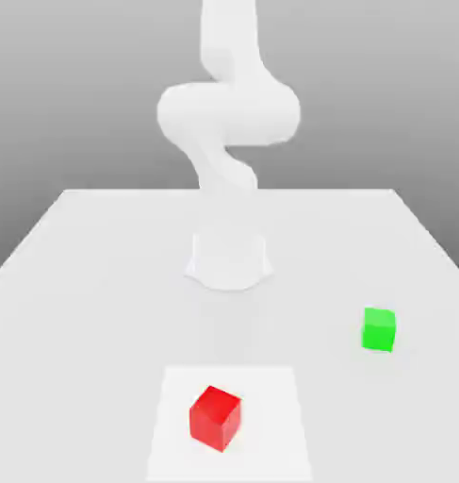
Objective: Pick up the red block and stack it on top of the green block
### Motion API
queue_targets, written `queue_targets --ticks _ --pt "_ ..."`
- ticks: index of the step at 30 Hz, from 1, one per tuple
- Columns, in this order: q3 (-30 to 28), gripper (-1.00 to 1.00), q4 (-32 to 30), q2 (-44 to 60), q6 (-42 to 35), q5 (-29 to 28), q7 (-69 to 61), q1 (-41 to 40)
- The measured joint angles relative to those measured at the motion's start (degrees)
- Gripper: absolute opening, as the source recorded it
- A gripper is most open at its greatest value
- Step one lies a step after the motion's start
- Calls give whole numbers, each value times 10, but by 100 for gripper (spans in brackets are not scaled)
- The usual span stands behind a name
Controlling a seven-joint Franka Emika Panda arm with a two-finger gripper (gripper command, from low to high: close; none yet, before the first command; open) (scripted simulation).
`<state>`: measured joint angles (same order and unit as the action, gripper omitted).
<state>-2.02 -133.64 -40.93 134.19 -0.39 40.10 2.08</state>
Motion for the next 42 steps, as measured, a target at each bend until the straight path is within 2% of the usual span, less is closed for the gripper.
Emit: queue_targets --ticks 11,17,23,29,30,37,42 --pt "-86 0 -83 217 107 6 -271 78" --pt "-110 0 -127 336 164 27 -429 97" --pt "-106 0 -170 453 222 38 -578 90" --pt "-58 0 -160 577 319 96 -643 53" --pt "-52 -100 -158 587 328 101 -647 48" --pt "-53 -100 -159 585 325 99 -645 49" --pt "-84 -100 -173 494 249 47 -607 68"
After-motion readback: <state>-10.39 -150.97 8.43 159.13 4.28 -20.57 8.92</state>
